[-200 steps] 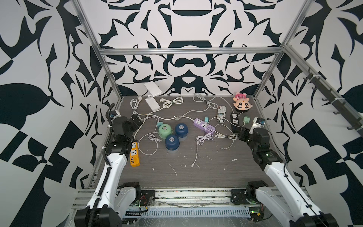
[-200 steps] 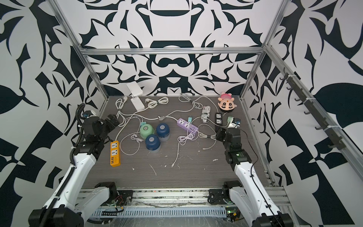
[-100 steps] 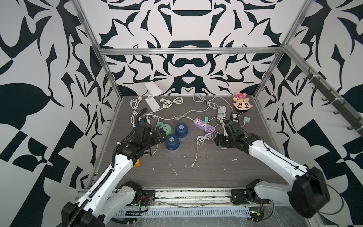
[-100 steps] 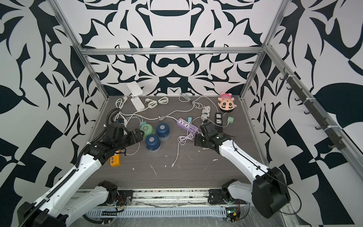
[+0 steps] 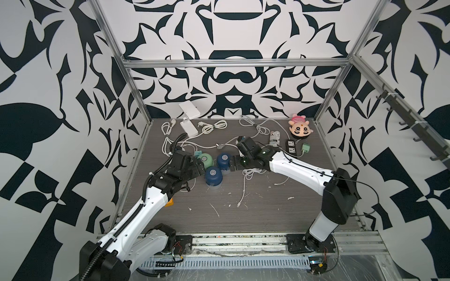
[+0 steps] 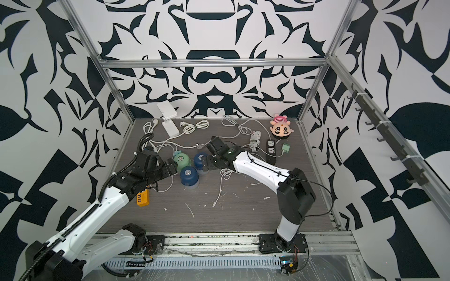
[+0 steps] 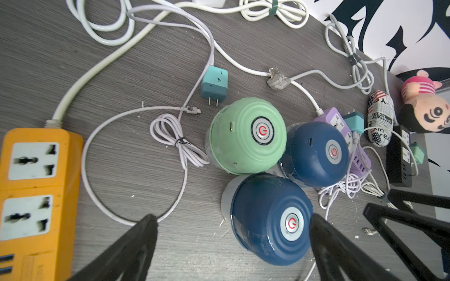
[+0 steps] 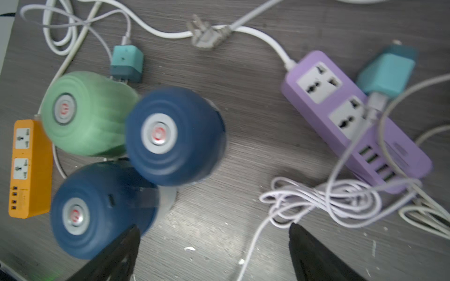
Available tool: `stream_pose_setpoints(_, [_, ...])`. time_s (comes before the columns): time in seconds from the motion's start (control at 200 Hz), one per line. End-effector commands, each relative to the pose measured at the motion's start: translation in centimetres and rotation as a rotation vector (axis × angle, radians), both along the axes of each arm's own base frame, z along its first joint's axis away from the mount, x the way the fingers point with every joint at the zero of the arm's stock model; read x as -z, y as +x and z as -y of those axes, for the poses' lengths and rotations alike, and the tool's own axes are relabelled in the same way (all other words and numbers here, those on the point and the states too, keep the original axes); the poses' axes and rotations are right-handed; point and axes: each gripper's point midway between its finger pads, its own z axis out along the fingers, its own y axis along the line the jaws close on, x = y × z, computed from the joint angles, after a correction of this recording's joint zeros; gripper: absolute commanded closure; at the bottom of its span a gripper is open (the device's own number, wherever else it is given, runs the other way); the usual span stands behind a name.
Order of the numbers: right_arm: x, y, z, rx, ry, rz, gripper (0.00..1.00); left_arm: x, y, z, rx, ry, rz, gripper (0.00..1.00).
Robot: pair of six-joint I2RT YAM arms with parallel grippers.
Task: Charge the cordless meat grinders
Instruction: Move the cordless meat grinder to the center of the board.
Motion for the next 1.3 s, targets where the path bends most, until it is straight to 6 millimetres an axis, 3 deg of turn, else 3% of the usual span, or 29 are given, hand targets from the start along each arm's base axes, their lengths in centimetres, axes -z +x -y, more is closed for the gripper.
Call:
stream_pose_setpoints(0.0, [-1.7, -1.0, -2.4, -0.071, -0.034, 0.022, 0.01, 0.2, -0.9, -1.6, -0.039, 0.052, 0.0, 0.0])
stream_pose_setpoints(0.185, [-2.2, -3.4, -6.4, -0.16, -0.066, 0.024, 0.01, 1.0, -1.1, -3.0, -0.077, 0.023, -0.013, 0.01])
stream_pose_setpoints(0.35, [-2.0, -4.8, -8.4, -0.194, -0.09, 0.018, 0.01, 1.9, -0.8, -4.6, -0.121, -0.092, -0.038, 0.01])
stream_pose_setpoints(0.84, [2.0, -3.5, -10.5, -0.181, -0.211, -0.027, 0.01, 2.7, -1.0, -5.7, -0.15, -0.156, -0.053, 0.0])
stream_pose_setpoints(1.09, [2.9, -3.0, -10.7, -0.18, -0.248, -0.019, 0.01, 2.8, -1.2, -5.9, -0.154, -0.158, -0.053, 0.01])
stream_pose_setpoints(1.295, [2.4, -3.3, -10.3, -0.178, -0.271, 0.006, 0.1, 2.9, -1.0, -5.7, -0.154, -0.172, -0.062, 0.0])
